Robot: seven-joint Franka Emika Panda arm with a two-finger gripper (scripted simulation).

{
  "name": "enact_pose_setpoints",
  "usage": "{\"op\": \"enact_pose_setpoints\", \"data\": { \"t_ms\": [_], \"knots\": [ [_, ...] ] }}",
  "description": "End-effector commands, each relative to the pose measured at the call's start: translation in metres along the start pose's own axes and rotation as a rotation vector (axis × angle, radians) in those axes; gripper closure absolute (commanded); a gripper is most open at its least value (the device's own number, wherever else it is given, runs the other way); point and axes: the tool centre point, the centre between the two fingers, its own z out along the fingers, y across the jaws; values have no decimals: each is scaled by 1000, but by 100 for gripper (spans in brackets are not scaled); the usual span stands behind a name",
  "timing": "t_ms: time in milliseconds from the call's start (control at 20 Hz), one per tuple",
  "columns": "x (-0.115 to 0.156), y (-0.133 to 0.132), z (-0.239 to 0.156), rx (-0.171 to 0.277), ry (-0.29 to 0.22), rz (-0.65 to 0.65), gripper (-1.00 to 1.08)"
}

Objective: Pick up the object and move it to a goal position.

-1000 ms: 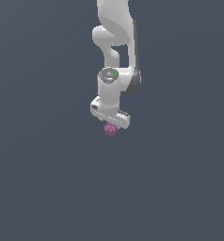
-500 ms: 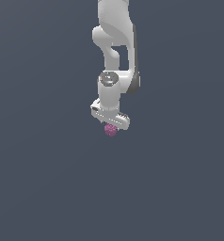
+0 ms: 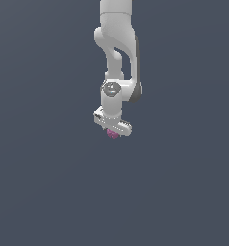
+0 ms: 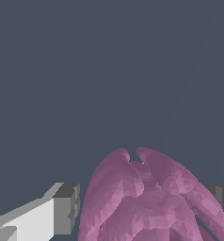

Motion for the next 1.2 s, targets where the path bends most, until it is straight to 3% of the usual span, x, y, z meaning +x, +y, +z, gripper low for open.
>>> {"op": "enact_pose_setpoints", "data": {
  "t_ms": [0, 50, 700, 1150],
  "knots": [
    [0, 0, 2, 1, 1, 0, -92],
    [0, 0, 2, 1, 1, 0, 108],
    [2, -2, 0, 1, 1, 0, 108],
    [22, -18, -26, 1, 2, 0, 108]
  ]
}}
